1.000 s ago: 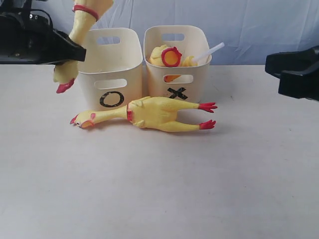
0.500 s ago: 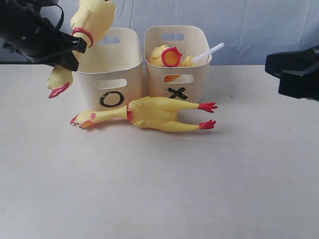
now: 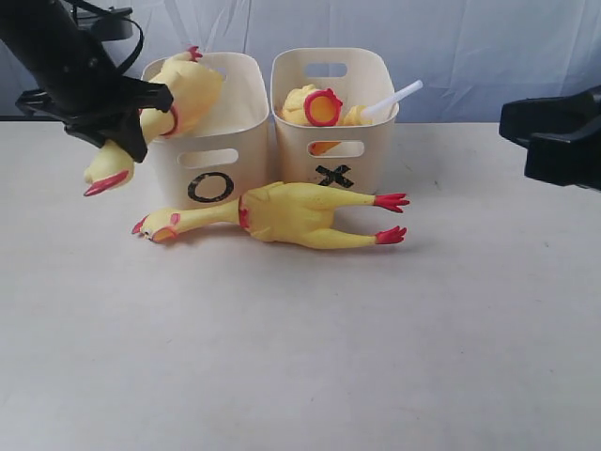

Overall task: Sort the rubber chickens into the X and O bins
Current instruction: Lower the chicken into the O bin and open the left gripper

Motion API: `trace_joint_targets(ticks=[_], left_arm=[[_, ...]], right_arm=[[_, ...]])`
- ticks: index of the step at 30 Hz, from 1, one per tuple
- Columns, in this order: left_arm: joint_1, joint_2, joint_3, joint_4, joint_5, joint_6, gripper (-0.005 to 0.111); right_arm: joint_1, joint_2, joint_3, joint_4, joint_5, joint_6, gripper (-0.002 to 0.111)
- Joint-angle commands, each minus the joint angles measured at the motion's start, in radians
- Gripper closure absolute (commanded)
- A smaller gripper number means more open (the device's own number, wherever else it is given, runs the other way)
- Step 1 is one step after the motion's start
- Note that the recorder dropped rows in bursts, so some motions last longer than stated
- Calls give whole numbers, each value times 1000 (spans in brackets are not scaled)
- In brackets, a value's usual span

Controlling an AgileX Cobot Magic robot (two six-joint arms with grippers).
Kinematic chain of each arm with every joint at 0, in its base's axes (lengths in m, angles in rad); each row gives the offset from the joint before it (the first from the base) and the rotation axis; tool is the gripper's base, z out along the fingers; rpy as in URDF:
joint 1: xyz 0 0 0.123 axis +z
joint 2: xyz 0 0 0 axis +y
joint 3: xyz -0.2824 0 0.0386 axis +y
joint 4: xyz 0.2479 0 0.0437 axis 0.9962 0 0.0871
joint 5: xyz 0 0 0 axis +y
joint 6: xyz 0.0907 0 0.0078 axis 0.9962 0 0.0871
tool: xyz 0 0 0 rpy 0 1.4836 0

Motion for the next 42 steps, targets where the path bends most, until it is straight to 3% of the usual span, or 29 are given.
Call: trace_joint_targets(ticks=[1, 10, 18, 23, 35, 39, 41, 42], left_arm=[[2, -2, -17, 70, -10, -27, 107], [2, -2, -52, 43, -57, -27, 106], [2, -2, -54, 26, -70, -27, 83], [2, -2, -54, 7, -72, -27, 77], [2, -2, -58, -2, -37, -14, 77], [2, -2, -58, 3, -18, -14, 92], [2, -4, -58, 3, -18, -14, 106], [2, -4, -58, 9, -24, -14, 106]], right_arm=[[-2, -5, 5, 2, -6, -1, 109], [-2, -5, 5, 2, -6, -1, 109], [-2, -5, 5, 2, -6, -1, 109], [-2, -5, 5, 2, -6, -1, 109], [-2, -5, 5, 2, -6, -1, 109], [-2, -5, 5, 2, -6, -1, 109], [-2, -5, 5, 2, -6, -1, 109], [-2, -5, 5, 2, -6, -1, 109]])
